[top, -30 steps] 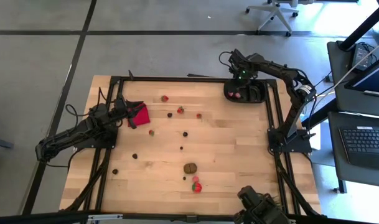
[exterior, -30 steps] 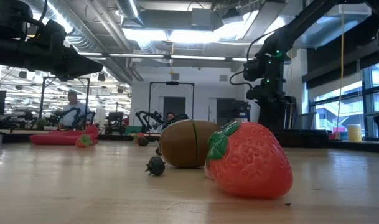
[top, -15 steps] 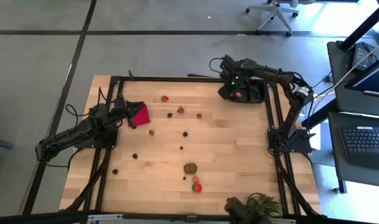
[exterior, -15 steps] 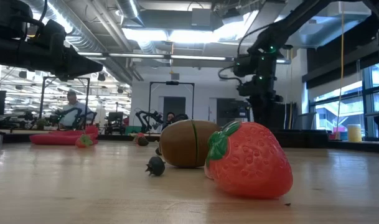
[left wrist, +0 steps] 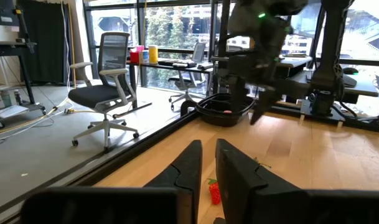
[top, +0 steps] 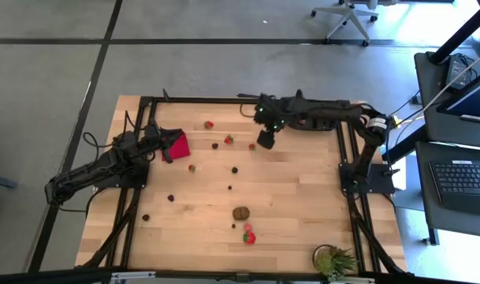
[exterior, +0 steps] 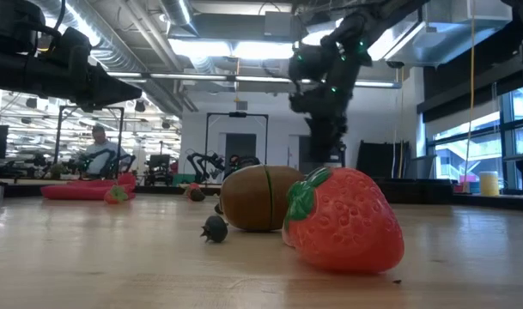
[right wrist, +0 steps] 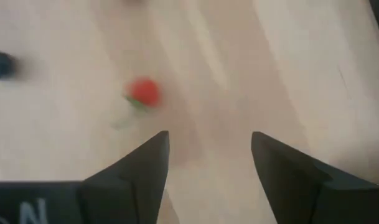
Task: Pick and placing Produce into tupperware
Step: Put the red cherry into the black bin
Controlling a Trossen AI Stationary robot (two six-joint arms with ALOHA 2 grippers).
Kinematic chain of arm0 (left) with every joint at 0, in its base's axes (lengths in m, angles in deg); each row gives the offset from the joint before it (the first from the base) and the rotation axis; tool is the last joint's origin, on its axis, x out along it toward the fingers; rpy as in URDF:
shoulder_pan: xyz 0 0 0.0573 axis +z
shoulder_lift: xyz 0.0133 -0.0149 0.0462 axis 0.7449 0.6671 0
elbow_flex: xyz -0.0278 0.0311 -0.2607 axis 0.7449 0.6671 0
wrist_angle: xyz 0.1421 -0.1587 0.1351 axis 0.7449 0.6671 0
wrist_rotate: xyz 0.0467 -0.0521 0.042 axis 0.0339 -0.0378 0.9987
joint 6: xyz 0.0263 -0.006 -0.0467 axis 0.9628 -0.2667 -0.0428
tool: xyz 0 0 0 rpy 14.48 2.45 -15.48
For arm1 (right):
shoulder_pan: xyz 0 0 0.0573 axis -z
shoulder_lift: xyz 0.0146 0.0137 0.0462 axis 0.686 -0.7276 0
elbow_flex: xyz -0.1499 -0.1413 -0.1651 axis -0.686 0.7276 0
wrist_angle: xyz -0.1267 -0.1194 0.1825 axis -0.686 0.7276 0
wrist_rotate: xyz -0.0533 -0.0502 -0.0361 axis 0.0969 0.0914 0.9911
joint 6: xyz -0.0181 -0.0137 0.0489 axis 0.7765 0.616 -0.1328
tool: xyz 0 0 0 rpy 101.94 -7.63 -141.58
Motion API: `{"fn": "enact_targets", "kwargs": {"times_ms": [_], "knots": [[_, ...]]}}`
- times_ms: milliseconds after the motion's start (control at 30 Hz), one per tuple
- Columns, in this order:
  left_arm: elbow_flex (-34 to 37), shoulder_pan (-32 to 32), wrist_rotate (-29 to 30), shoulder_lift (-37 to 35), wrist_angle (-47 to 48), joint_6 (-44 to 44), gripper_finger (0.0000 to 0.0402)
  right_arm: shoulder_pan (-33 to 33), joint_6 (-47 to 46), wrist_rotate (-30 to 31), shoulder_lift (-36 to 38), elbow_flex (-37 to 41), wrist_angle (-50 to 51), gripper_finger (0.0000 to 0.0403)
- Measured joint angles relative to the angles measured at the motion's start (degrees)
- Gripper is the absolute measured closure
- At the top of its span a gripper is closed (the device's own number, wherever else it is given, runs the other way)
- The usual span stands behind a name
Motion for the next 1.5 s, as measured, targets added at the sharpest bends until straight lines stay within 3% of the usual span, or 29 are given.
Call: {"fn": "enact_targets", "kwargs": {"times_ms": [367, 767, 1200, 1500], "knots": [[0.0, 0.0, 0.0, 0.0, 0.0, 0.0, 0.0334, -8.1, 4.1, 0.0, -1.3, 0.0, -9.3, 0.0175], [0.0, 0.0, 0.0, 0.0, 0.0, -0.2, 0.0311, -8.1, 4.0, 2.8, -11.4, 0.0, -12.2, 0.0175], [0.0, 0.0, 0.0, 0.0, 0.0, -0.2, 0.0293, -6.2, -0.5, 3.2, -11.9, 0.0, -9.2, 0.0175], [0.0, 0.0, 0.0, 0.0, 0.0, -0.2, 0.0282, -6.1, -0.5, 0.2, -13.1, 0.0, -10.7, 0.0175]]}}
